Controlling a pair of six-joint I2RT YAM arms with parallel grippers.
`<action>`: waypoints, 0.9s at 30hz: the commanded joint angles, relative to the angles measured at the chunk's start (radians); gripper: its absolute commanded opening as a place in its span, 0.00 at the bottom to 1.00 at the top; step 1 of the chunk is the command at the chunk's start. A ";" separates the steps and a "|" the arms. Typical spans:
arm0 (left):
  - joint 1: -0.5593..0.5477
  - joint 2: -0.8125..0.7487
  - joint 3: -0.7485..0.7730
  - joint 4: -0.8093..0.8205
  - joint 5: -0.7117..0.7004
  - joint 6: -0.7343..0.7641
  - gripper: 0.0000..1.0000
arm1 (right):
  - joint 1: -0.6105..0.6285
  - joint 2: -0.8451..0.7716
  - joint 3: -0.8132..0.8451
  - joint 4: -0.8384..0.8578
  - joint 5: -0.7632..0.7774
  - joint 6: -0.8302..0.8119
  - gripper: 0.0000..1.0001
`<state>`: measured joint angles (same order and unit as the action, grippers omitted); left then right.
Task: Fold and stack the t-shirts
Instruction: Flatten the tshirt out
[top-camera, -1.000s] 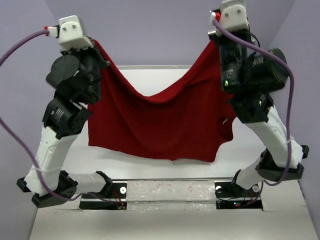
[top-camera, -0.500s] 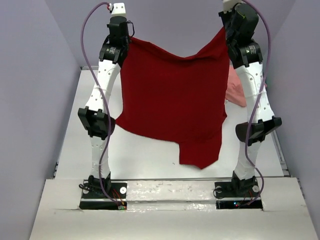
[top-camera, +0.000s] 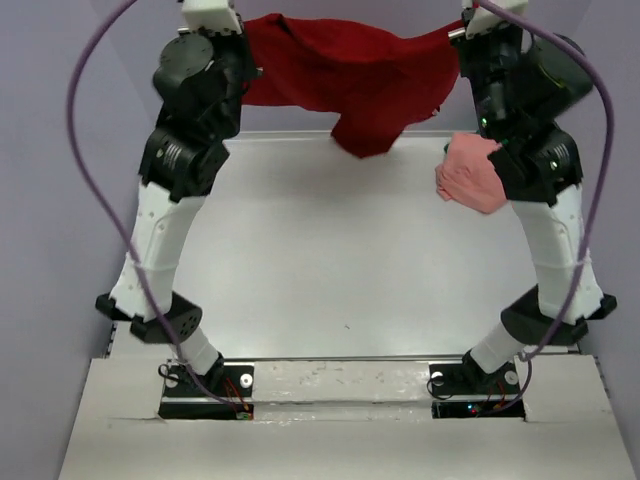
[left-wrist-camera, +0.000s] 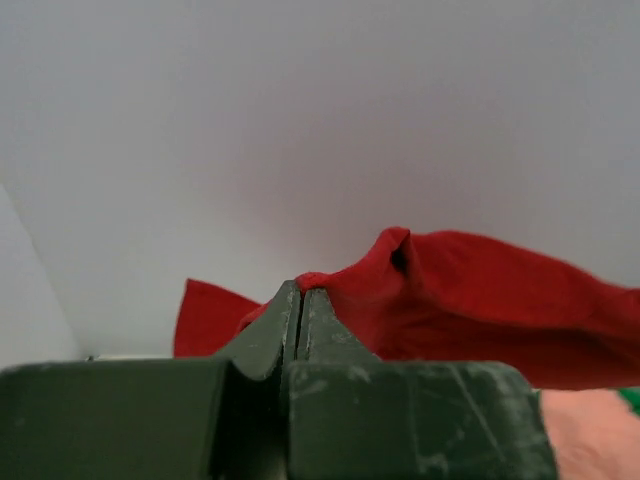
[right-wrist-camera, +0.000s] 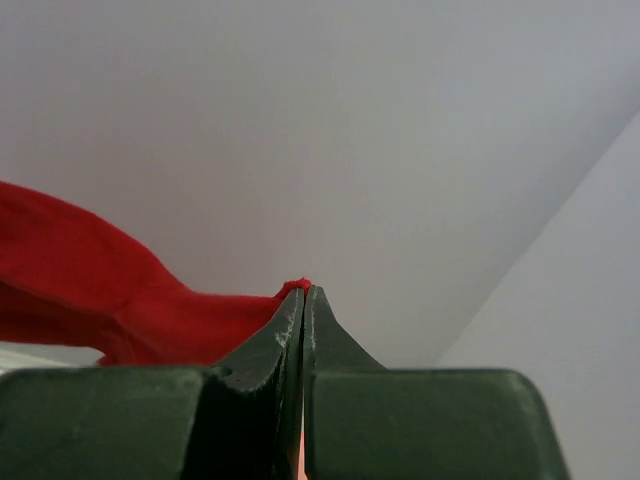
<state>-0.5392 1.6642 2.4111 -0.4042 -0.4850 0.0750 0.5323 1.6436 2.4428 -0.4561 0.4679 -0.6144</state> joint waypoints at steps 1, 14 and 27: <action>-0.146 -0.125 0.014 0.070 -0.208 0.095 0.00 | 0.231 -0.152 -0.057 0.240 0.220 -0.224 0.00; -0.851 -0.279 -0.248 0.729 -0.805 0.743 0.00 | 0.887 -0.160 -0.177 1.160 0.483 -1.165 0.00; -0.210 0.018 0.196 0.177 -0.223 0.238 0.00 | 0.327 0.024 0.189 0.481 0.126 -0.431 0.00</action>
<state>-0.8982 1.6035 2.5038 -0.1135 -0.9722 0.4789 1.0679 1.6268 2.5328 0.2516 0.7662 -1.3384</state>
